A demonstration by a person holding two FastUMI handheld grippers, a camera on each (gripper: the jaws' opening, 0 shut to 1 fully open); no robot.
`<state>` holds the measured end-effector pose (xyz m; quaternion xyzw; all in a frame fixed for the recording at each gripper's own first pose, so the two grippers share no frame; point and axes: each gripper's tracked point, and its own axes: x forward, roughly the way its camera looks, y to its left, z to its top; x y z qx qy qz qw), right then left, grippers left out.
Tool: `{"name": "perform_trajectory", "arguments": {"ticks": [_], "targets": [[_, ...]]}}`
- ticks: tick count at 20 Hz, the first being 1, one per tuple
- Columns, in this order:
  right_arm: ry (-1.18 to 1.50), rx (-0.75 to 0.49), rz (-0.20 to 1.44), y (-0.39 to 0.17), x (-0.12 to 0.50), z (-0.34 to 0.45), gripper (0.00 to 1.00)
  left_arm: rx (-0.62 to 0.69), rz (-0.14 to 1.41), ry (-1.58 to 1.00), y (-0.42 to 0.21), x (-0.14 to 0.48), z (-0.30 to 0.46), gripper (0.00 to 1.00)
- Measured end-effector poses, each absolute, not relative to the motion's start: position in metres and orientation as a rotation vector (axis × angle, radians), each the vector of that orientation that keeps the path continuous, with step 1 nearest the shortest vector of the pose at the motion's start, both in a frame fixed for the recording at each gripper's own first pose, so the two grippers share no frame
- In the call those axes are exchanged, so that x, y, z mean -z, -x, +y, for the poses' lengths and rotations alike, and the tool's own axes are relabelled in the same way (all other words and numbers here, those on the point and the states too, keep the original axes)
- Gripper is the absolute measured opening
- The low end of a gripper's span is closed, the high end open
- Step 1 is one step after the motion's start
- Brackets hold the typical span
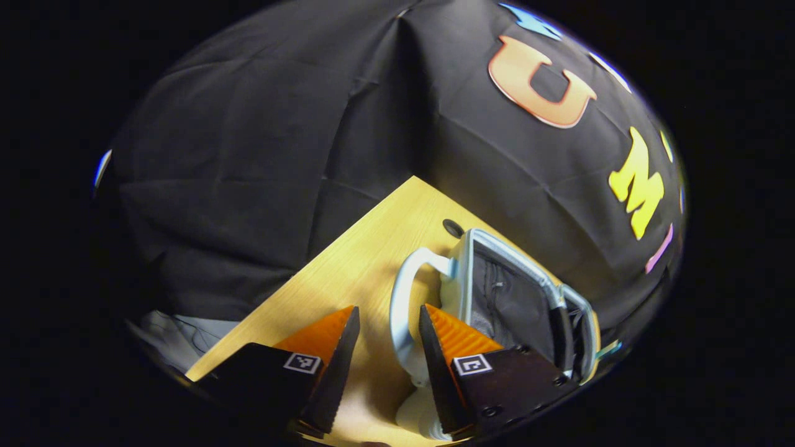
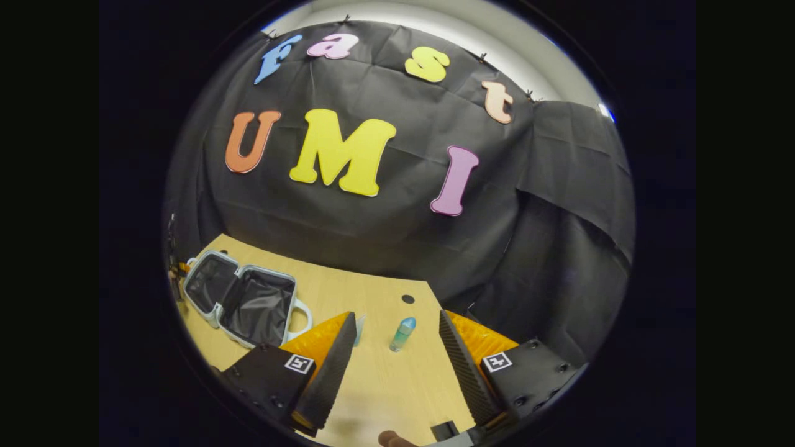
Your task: First open the suitcase, pack the skin care products into it, and then close the suitcase.
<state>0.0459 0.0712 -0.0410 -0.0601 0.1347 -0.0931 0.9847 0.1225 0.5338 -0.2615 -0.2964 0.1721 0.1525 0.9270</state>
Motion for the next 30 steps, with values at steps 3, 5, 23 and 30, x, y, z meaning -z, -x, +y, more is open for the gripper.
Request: {"name": "perform_trajectory", "arguments": {"ticks": [3,5,23,30], "targets": [[0.101,0.178,0.275,-0.048,0.048,0.063,0.80,-0.284,0.297,0.574,-0.110,0.226,0.516,0.88],[0.074,0.168,0.281,-0.052,0.054,0.059,0.80,-0.258,0.263,0.492,-0.103,0.195,0.498,0.92],[0.036,0.087,0.295,-0.094,0.116,-0.061,0.80,0.143,0.232,0.049,-0.092,0.115,0.068,0.98],[0.030,0.046,0.352,-0.119,0.155,-0.108,0.80,0.260,0.360,0.054,-0.128,0.197,-0.069,0.98]]}}
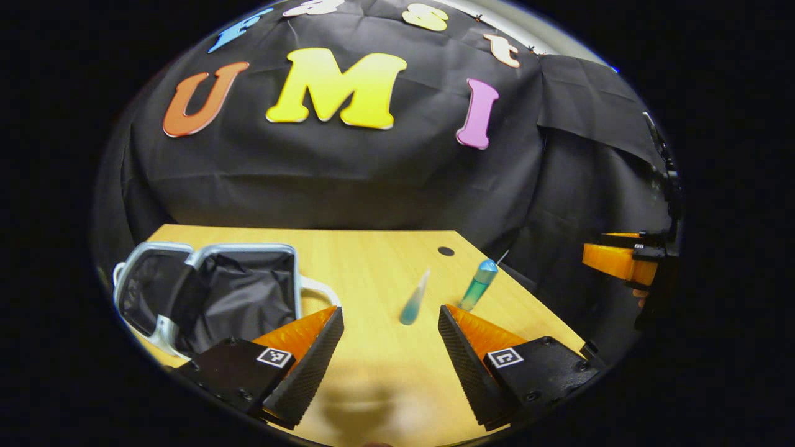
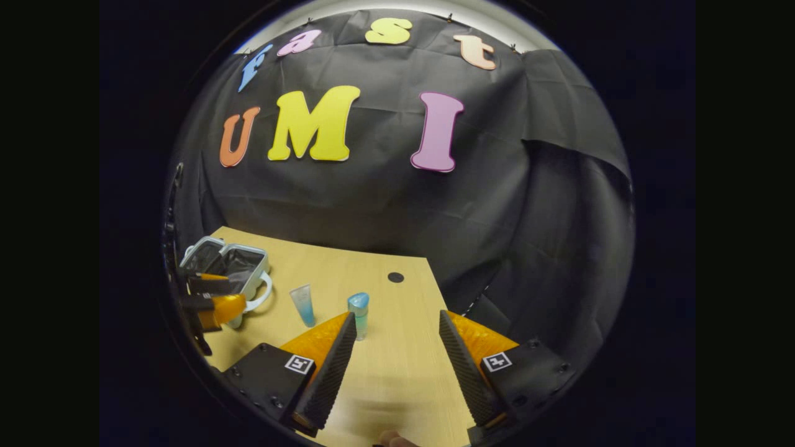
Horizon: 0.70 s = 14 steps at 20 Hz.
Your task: First open the suitcase, pack the skin care products into it, and then close the suitcase.
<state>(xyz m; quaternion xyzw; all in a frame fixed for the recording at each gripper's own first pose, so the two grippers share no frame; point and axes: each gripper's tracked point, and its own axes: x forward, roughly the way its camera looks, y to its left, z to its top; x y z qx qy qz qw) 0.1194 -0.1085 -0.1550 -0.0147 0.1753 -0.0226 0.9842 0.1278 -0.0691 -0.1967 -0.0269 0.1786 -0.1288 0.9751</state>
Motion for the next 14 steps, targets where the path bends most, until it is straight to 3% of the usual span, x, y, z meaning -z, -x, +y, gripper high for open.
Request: {"name": "perform_trajectory", "arguments": {"ticks": [8,14], "targets": [[0.043,0.044,0.409,-0.136,0.189,-0.157,0.80,0.194,0.485,0.063,-0.201,0.278,-0.102,0.98],[0.042,0.061,0.471,-0.137,0.214,-0.170,0.79,0.167,0.511,0.024,-0.244,0.297,-0.107,0.94]]}}
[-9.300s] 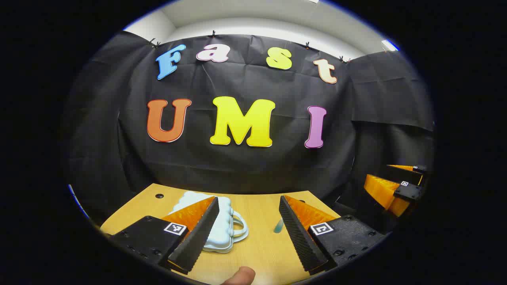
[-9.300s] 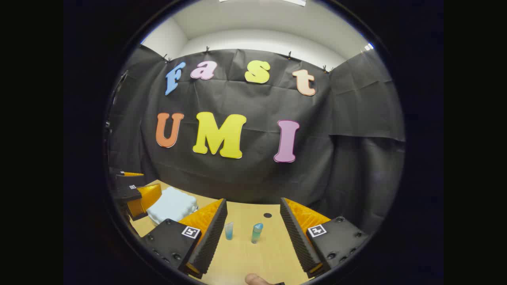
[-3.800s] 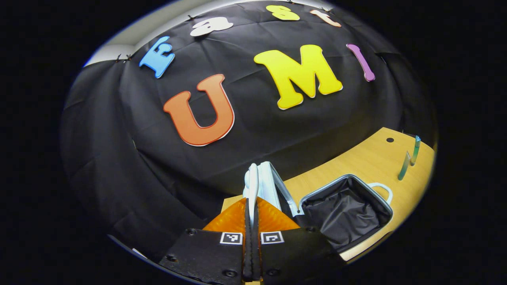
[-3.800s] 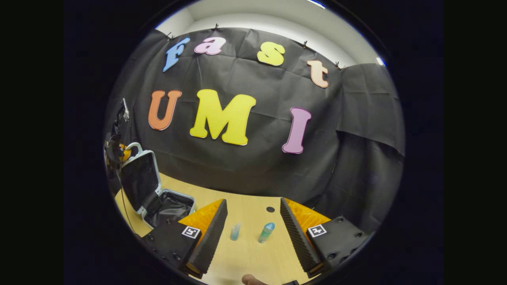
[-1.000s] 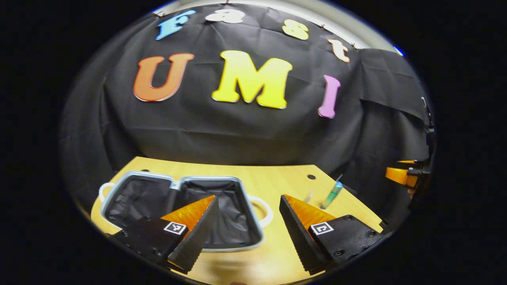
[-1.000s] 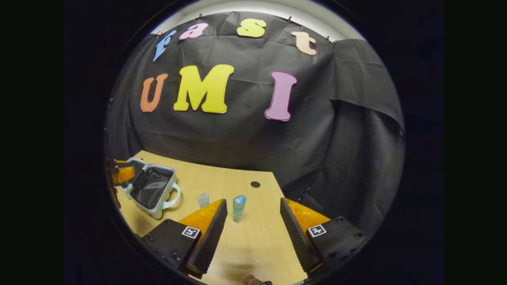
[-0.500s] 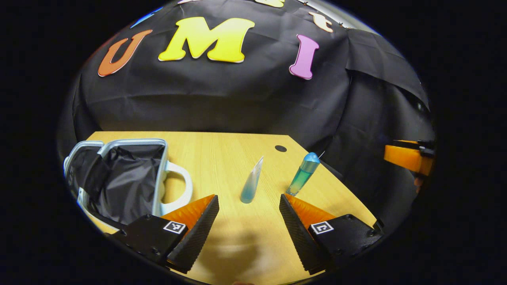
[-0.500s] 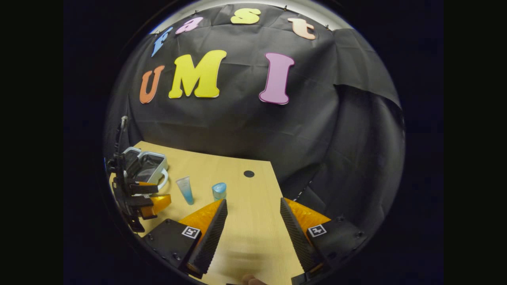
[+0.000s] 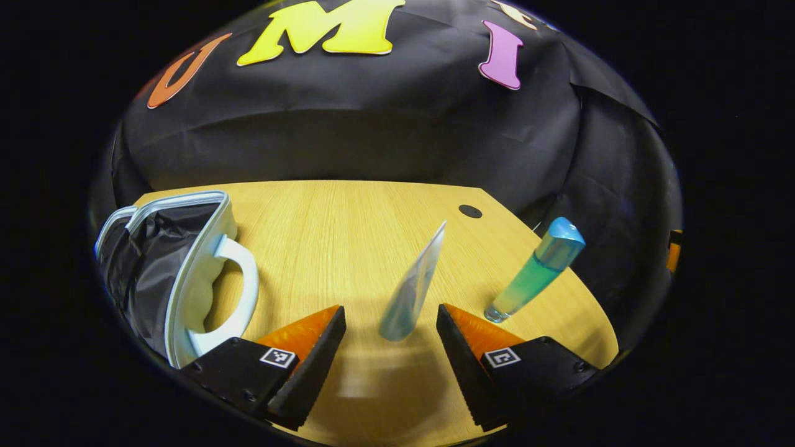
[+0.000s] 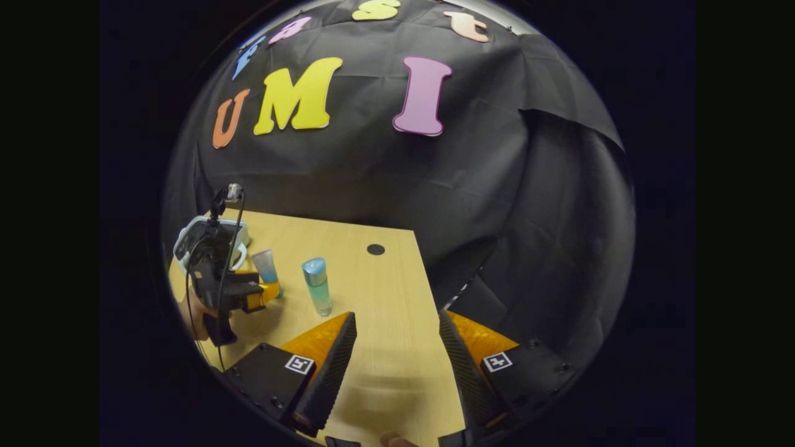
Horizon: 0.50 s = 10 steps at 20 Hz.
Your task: First open the suitcase, pack the skin care products into it, and then close the suitcase.
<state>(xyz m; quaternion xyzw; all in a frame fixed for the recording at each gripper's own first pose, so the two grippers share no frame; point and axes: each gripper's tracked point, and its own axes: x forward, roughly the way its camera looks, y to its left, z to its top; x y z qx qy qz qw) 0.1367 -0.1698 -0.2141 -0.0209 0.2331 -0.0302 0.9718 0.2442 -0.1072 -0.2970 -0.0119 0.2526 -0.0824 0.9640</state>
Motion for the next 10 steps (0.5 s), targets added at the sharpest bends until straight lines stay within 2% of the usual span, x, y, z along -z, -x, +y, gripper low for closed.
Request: {"name": "perform_trajectory", "arguments": {"ticks": [1,2,3,4,5,7,8,9,10], "targets": [[0.036,0.062,0.476,-0.136,0.216,-0.170,0.80,0.158,0.513,0.013,-0.249,0.299,-0.107,0.87],[0.033,0.065,0.479,-0.137,0.217,-0.171,0.80,0.156,0.521,0.000,-0.253,0.303,-0.106,0.84],[0.034,0.068,0.483,-0.137,0.219,-0.171,0.80,0.150,0.527,-0.013,-0.255,0.305,-0.105,0.87],[0.033,0.068,0.487,-0.137,0.221,-0.171,0.80,0.151,0.532,-0.020,-0.257,0.308,-0.105,0.77],[0.033,0.067,0.490,-0.136,0.223,-0.172,0.80,0.159,0.535,-0.018,-0.258,0.310,-0.109,0.77],[0.039,0.065,0.493,-0.138,0.225,-0.170,0.80,0.180,0.535,-0.008,-0.257,0.309,-0.114,0.57],[0.038,0.062,0.492,-0.138,0.225,-0.170,0.80,0.185,0.536,-0.011,-0.258,0.310,-0.115,0.52],[0.035,0.054,0.492,-0.138,0.225,-0.168,0.80,0.196,0.538,-0.012,-0.256,0.308,-0.116,0.53],[0.031,0.046,0.491,-0.140,0.225,-0.165,0.80,0.203,0.544,-0.005,-0.254,0.307,-0.118,0.43]]}}
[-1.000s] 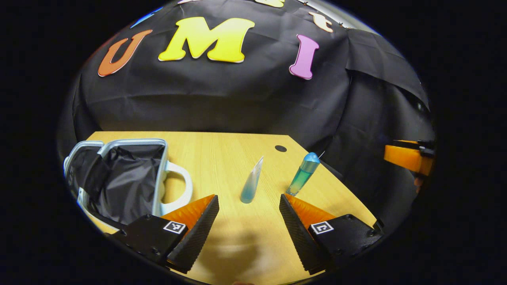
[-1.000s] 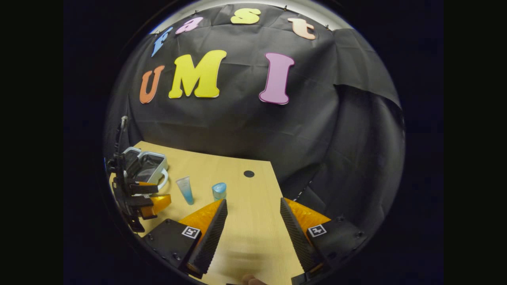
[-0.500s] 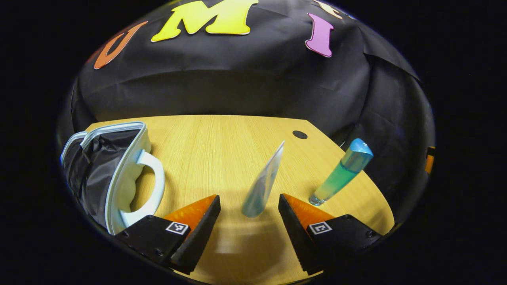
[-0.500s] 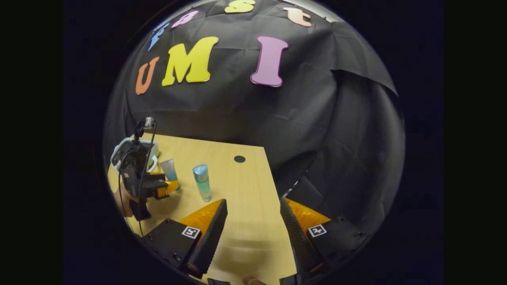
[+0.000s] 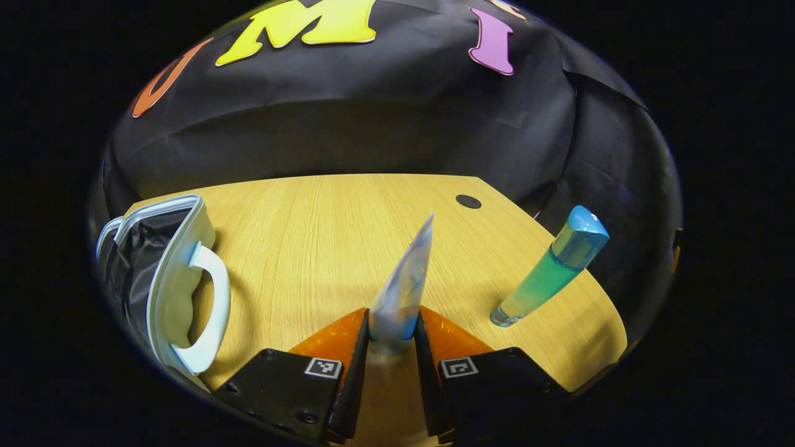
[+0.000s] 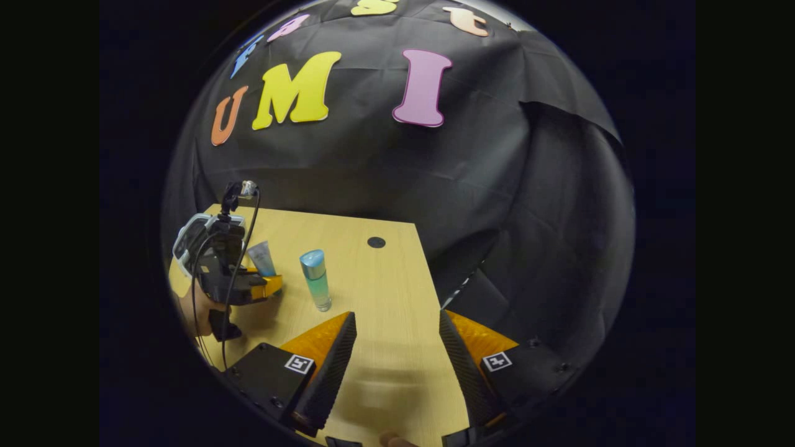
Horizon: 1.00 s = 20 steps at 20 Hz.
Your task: First open the suitcase, pack the skin care products into it, and then close the suitcase.
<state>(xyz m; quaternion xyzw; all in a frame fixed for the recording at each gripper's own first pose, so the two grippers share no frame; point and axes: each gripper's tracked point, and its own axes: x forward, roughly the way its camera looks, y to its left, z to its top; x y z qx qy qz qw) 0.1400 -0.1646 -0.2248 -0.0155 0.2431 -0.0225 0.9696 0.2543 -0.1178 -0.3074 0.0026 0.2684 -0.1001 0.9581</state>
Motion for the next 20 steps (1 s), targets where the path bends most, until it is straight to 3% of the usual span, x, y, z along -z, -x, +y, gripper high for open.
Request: {"name": "perform_trajectory", "arguments": {"ticks": [8,15,16,20], "targets": [[-0.039,-0.162,0.463,-0.193,0.251,-0.080,0.80,0.202,0.499,0.026,-0.191,0.225,-0.103,0.42],[-0.081,-0.183,0.549,-0.253,0.318,-0.042,0.80,0.071,0.523,0.088,-0.107,0.182,-0.040,0.42],[-0.080,-0.182,0.550,-0.259,0.323,-0.039,0.75,0.049,0.521,0.091,-0.100,0.178,-0.031,0.42],[-0.088,-0.180,0.536,-0.276,0.329,-0.033,0.75,-0.039,0.525,0.107,-0.071,0.173,0.004,0.42]]}}
